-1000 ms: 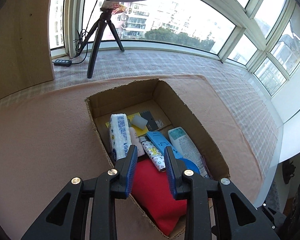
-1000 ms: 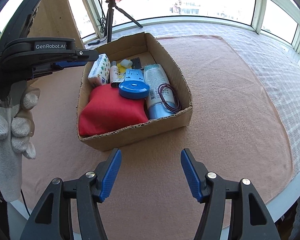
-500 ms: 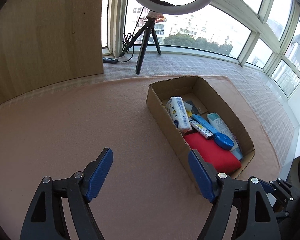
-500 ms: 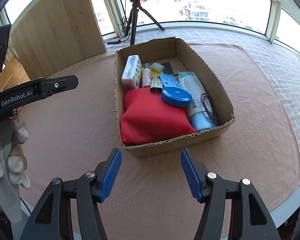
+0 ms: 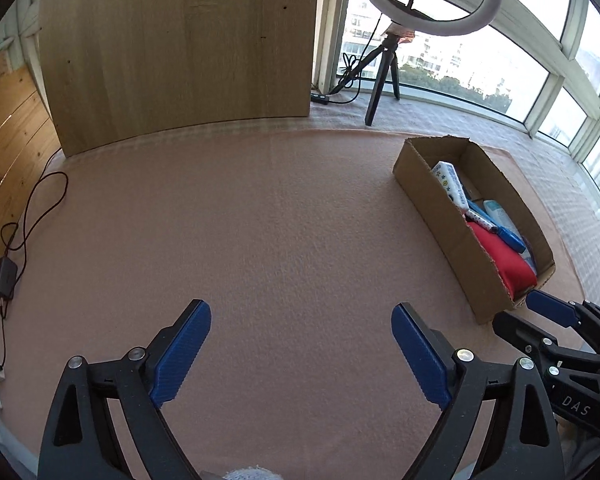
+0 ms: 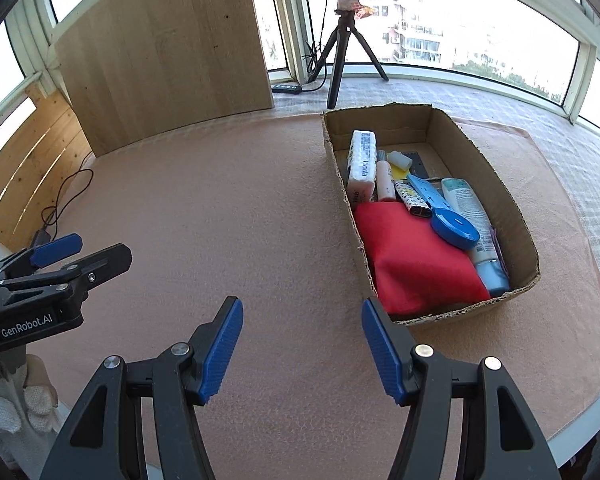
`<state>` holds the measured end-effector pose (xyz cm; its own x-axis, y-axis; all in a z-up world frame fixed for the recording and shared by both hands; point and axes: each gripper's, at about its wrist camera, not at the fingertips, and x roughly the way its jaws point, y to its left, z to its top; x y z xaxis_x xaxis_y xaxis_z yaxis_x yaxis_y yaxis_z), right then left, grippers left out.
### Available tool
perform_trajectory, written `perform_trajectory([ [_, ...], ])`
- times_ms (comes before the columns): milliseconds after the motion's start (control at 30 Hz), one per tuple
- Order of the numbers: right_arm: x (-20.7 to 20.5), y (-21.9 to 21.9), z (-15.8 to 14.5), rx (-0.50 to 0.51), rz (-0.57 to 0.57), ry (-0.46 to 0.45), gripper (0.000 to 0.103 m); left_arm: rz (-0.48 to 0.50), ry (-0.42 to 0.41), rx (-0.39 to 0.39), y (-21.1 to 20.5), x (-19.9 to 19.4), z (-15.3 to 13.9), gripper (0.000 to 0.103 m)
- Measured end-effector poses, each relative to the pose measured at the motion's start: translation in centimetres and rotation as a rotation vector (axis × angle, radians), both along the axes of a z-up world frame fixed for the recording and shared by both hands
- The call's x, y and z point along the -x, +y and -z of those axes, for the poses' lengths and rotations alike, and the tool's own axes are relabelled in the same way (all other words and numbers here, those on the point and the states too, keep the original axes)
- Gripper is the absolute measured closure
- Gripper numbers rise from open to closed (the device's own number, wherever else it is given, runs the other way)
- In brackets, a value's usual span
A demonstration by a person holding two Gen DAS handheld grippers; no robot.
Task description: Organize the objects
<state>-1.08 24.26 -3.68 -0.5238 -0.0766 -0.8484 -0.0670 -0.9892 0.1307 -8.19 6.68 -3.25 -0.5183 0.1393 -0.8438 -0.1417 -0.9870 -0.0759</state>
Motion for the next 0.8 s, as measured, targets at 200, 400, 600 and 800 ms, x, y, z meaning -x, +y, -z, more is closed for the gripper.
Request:
perform_trajectory([
  [200, 0.5, -2.6, -0.2, -0.018, -0.016, 0.010, 0.045, -0.022, -0.031, -0.009, -2.9, -1.7, 0.8, 0.008],
  [400, 0.3, -4.1, -0.5, -0.045, -0.009, 0.017, 0.045, -0.042, -0.042, -0.004, -4.5, -2.7, 1.1, 0.008],
  [600, 0.1, -4.6, -0.6, -0.059, 0.005, 0.022, 0.045, -0.048, -0.045, 0.005, -5.0, -3.1, 1.1, 0.008],
  [800, -0.1, -5.0, -0.7, -0.060, 0.009, 0.025, 0.045, -0.038, -0.040, 0.012, -5.3, -3.1, 0.8, 0.008],
])
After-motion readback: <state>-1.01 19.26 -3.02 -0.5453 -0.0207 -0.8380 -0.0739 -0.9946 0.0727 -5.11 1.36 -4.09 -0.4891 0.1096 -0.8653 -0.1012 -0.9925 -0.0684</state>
